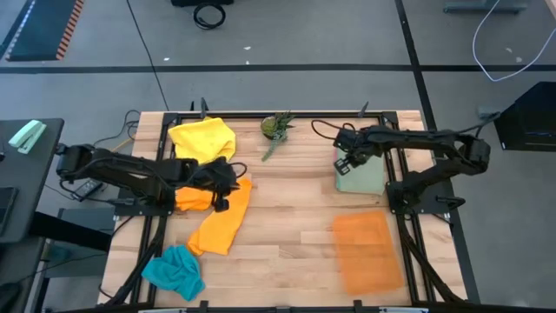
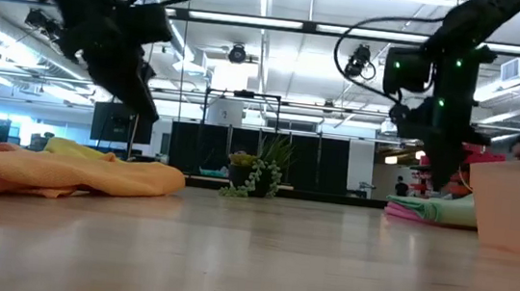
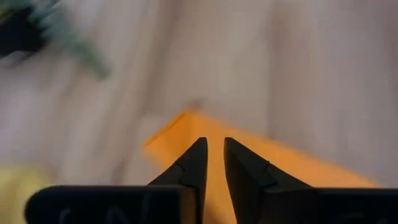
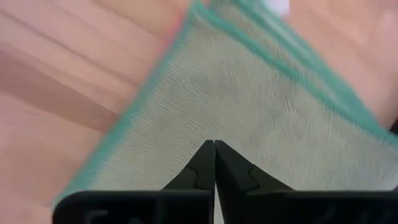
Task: Fold microfiber towels
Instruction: Stack the green microfiber towel on top of the pink microfiber towel, then fold the right orange microfiber towel
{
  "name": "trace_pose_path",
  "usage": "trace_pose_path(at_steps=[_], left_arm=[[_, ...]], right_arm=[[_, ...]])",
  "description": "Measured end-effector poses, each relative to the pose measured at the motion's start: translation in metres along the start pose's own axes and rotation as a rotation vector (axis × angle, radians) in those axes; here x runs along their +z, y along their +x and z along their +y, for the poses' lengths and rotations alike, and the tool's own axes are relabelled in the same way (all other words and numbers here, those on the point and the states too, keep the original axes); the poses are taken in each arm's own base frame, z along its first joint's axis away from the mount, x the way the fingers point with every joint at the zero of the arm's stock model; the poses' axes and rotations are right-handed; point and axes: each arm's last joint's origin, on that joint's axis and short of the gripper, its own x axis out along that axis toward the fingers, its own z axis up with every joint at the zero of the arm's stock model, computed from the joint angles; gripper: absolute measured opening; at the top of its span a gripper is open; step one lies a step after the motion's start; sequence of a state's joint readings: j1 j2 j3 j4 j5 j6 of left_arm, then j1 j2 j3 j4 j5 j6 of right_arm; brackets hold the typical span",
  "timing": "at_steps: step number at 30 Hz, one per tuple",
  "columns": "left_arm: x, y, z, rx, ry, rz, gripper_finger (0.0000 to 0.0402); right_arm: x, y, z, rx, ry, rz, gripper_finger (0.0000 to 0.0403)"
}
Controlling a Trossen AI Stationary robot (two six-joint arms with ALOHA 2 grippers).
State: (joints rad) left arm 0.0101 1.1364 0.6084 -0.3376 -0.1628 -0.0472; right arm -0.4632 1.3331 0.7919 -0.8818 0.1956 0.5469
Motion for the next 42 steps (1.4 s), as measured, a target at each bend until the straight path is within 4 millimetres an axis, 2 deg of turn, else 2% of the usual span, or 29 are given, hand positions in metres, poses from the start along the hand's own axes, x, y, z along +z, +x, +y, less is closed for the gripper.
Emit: trace_pose_path(at_steps=[5, 9, 12, 15, 20, 23, 27, 33, 39, 42], left_arm=[[0.017, -0.023, 0.018, 0.247, -0.051, 0.131, 0.0099], [0.019, -0.023, 0.057, 0.346, -0.177, 0.152, 0.0124], [0.012, -0.015, 0.086, 0.283, -0.237, 0.202, 0.0136], [0.007, -0.007, 0.101, 0.134, -0.221, 0.217, 0.0146], [0.009, 0.004, 0.087, -0.146, -0.057, 0.194, 0.0169], [0.015, 0.015, 0.072, -0.186, -0.009, 0.173, 0.0181], [0.027, 0.041, 0.057, -0.206, -0.025, 0.109, 0.0192], [0.015, 0.077, 0.048, -0.227, -0.033, 0.218, 0.0192], [0.009, 0.086, 0.033, -0.272, -0.058, 0.285, 0.0177], [0.011, 0.086, 0.022, -0.289, -0.062, 0.28, 0.0144]], right_arm=[[0.005, -0.033, 0.02, 0.074, -0.025, -0.224, 0.0032], [-0.011, -0.054, 0.052, 0.209, -0.089, -0.452, 0.0036], [-0.03, -0.06, 0.076, 0.3, -0.159, -0.572, 0.0035], [-0.051, -0.061, 0.097, 0.364, -0.237, -0.614, 0.0035], [-0.08, -0.058, 0.123, 0.41, -0.335, -0.647, 0.0035], [-0.092, -0.055, 0.134, 0.386, -0.334, -0.693, 0.0035], [-0.099, -0.048, 0.147, 0.383, -0.331, -0.73, 0.0035], [-0.108, -0.039, 0.154, 0.375, -0.372, -0.696, 0.0035], [-0.117, -0.037, 0.154, 0.366, -0.425, -0.667, 0.0035], [-0.117, -0.037, 0.153, 0.354, -0.441, -0.666, 0.0035]])
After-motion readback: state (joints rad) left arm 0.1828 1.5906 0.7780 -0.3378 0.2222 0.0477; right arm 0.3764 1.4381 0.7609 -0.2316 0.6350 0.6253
